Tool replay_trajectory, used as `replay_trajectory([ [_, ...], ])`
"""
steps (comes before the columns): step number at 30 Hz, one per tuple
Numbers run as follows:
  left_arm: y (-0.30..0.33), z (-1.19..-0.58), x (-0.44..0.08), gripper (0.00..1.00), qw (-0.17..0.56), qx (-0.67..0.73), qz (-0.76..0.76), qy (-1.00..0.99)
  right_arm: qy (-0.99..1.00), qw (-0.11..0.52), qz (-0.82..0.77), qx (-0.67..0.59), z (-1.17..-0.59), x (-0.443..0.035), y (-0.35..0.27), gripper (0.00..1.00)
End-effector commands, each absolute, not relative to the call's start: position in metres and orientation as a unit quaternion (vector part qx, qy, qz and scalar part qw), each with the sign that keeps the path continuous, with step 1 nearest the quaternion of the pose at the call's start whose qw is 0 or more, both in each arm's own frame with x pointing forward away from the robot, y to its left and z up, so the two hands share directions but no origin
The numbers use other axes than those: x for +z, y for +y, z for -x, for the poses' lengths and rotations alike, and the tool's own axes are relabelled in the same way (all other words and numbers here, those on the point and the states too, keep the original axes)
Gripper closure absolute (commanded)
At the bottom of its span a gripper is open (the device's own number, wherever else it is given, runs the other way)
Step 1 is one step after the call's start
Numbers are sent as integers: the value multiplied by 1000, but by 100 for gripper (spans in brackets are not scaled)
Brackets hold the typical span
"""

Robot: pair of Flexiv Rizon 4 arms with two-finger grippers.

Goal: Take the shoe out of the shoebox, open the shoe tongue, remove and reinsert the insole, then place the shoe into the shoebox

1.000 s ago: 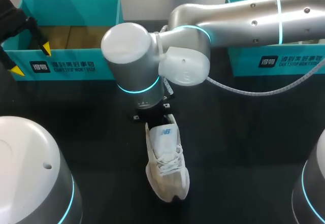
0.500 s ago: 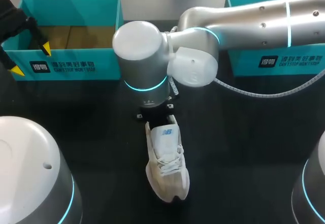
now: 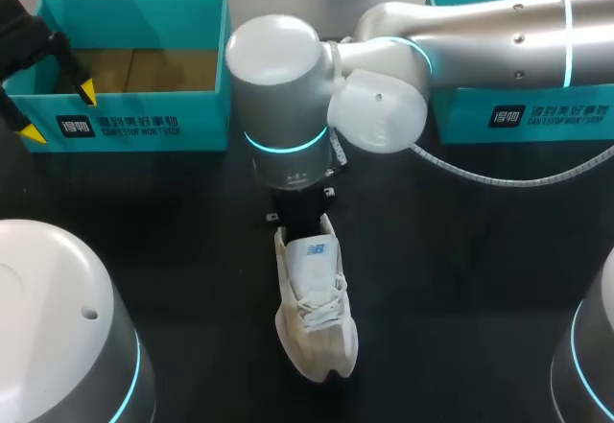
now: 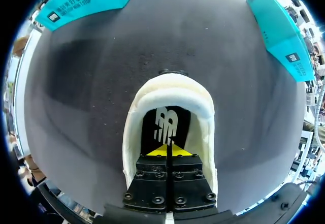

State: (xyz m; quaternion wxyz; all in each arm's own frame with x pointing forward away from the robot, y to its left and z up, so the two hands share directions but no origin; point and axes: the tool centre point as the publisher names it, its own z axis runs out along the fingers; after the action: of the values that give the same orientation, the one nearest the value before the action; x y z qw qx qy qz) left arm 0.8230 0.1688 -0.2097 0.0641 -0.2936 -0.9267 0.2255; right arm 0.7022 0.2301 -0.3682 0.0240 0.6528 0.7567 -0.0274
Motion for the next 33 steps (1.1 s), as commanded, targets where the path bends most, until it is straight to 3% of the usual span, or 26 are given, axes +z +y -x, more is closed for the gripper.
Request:
replay_trajectory([
  [1, 170, -824, -209, 0, 66, 225, 294, -927, 755, 24, -655, -31, -699, -365, 232, 100],
  [3, 170, -824, -209, 0, 66, 225, 294, -927, 753, 21, -657, -31, -697, -365, 233, 100],
  [4, 170, -824, -209, 0, 66, 225, 294, -927, 753, 17, -658, -30, -695, -366, 233, 95],
  [5, 170, -824, -209, 0, 66, 225, 294, -927, 753, 14, -657, -30, -694, -366, 233, 81],
  [6, 170, -824, -209, 0, 66, 225, 294, -927, 753, 13, -657, -31, -693, -365, 233, 76],
  [7, 170, -824, -209, 0, 66, 225, 294, -927, 754, 12, -656, -33, -691, -364, 234, 59],
  [9, 170, -824, -209, 0, 66, 225, 294, -927, 755, 9, -654, -35, -688, -362, 235, 41],
  [10, 170, -824, -209, 0, 66, 225, 294, -927, 755, 9, -655, -38, -686, -361, 235, 22],
  [12, 170, -824, -209, 0, 66, 225, 294, -927, 754, 9, -656, -39, -683, -361, 234, 0],
  [33, 170, -824, -209, 0, 66, 225, 294, -927, 767, -1, -639, -60, -678, -356, 229, 0],
])
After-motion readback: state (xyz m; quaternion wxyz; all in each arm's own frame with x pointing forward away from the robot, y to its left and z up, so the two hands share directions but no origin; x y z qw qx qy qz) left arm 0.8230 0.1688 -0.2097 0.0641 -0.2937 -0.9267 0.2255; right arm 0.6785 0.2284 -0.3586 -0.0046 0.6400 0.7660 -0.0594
